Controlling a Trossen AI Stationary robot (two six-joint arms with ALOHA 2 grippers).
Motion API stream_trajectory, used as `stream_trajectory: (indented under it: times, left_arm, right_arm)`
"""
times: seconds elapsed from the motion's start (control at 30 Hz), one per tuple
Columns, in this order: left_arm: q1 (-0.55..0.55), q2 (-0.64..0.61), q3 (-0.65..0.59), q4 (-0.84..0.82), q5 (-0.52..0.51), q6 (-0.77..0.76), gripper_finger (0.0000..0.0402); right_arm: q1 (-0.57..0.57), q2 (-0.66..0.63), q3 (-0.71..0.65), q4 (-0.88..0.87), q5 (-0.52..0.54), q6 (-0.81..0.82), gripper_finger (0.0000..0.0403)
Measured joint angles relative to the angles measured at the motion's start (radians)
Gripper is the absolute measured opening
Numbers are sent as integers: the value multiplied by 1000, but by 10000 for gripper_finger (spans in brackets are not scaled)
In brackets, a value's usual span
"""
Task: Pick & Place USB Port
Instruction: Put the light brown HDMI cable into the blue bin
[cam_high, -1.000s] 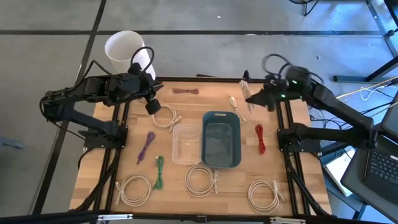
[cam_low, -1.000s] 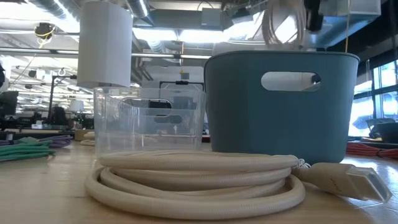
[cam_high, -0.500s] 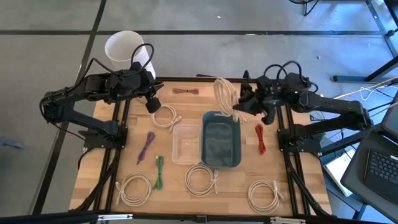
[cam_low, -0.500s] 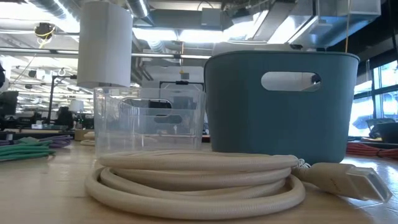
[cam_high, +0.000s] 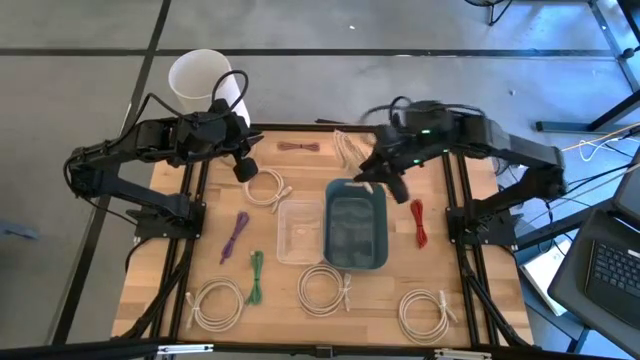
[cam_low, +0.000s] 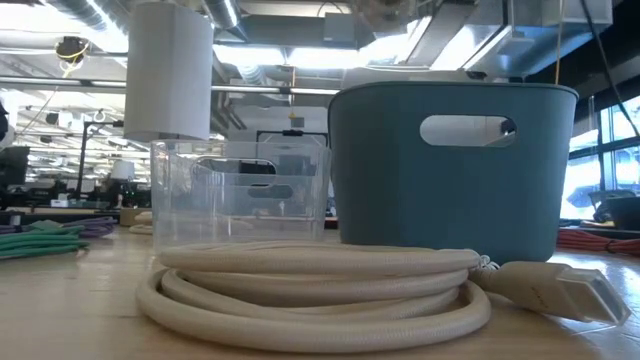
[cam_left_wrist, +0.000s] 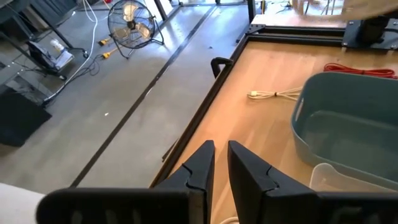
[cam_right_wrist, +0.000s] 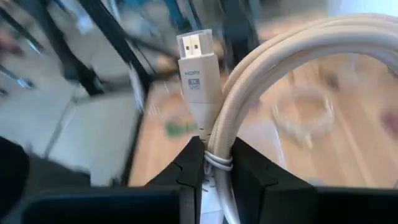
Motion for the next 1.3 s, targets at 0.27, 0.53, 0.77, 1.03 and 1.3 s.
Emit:
stream_trajectory:
  times: [0.27,0.53,0.77,1.03,1.3]
  left_arm:
    - [0,0,0,0,-4,26,40]
    - [0,0,0,0,-5,59,36]
    - [1,0,0,0,-16,70,34]
    - [1,0,0,0,-15,70,32]
    - [1,0,0,0,-13,78,31]
  right_arm:
    - [26,124,6,-145,-3,3,54]
    - [65,224,6,-178,3,59,54]
    - [92,276,-61,-222,56,122,54]
    - [94,270,-313,2,54,205,54]
    - [94,269,-569,314,72,320,54]
